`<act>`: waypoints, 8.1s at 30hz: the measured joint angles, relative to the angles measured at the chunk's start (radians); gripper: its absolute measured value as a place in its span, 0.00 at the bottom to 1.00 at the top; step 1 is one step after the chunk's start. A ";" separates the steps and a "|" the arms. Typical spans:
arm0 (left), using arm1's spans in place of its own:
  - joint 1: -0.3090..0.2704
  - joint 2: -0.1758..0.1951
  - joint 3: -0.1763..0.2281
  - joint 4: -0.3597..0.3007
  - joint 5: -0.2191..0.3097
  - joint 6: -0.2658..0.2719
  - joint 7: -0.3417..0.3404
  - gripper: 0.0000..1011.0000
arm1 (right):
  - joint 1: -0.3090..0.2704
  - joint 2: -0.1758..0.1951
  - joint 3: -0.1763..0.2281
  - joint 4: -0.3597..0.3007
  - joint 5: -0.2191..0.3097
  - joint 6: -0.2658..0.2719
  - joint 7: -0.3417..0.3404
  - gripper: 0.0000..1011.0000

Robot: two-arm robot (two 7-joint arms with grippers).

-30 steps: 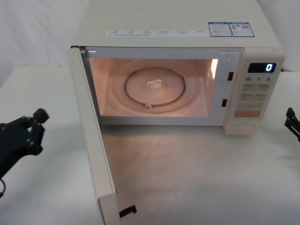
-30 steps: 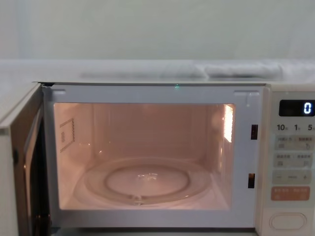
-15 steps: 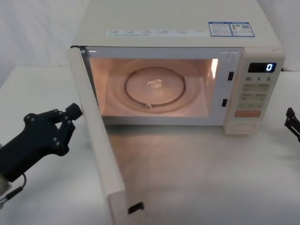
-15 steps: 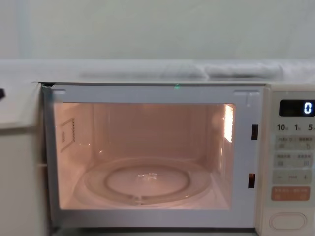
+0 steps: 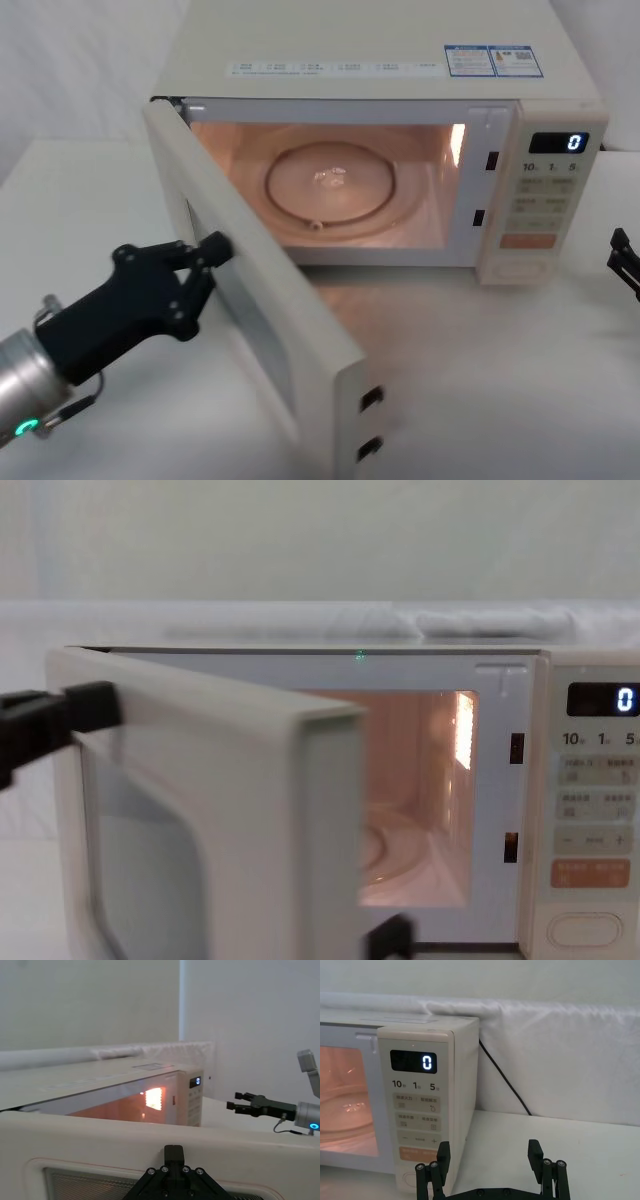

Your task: Press the button to open the microwave door with one hand; close the microwave door with the other hand.

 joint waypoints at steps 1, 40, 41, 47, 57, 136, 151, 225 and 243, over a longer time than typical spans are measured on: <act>-0.017 0.000 0.020 0.005 0.004 0.005 0.002 0.00 | 0.000 0.000 0.000 0.000 0.000 0.000 0.000 0.99; -0.340 -0.204 0.378 0.105 0.320 0.180 0.347 0.00 | 0.000 0.000 0.000 0.000 0.000 0.000 0.000 0.99; -0.347 -0.214 0.382 0.109 0.328 0.185 0.350 0.00 | 0.000 0.000 0.000 0.000 0.000 0.000 0.000 0.99; -0.370 -0.250 0.395 0.119 0.361 0.194 0.354 0.00 | 0.000 0.000 0.000 0.000 0.000 0.000 0.000 0.99; -0.420 -0.316 0.418 0.152 0.402 0.212 0.348 0.00 | 0.000 0.000 0.000 0.000 0.000 0.000 0.000 0.99; -0.349 -0.340 0.353 0.126 0.352 0.225 0.281 0.00 | 0.000 0.000 0.000 0.000 0.000 0.000 0.000 0.99; -0.092 -0.287 0.138 0.036 0.217 0.171 0.419 0.00 | 0.000 0.000 0.000 0.000 0.000 0.000 0.000 0.99; -0.027 -0.389 -0.082 0.278 0.398 -0.042 0.477 0.00 | 0.000 0.000 0.000 0.000 0.000 0.000 0.000 0.99; -0.027 -0.389 -0.082 0.278 0.398 -0.042 0.479 0.51 | 0.000 0.000 0.000 0.000 0.000 0.000 0.000 0.99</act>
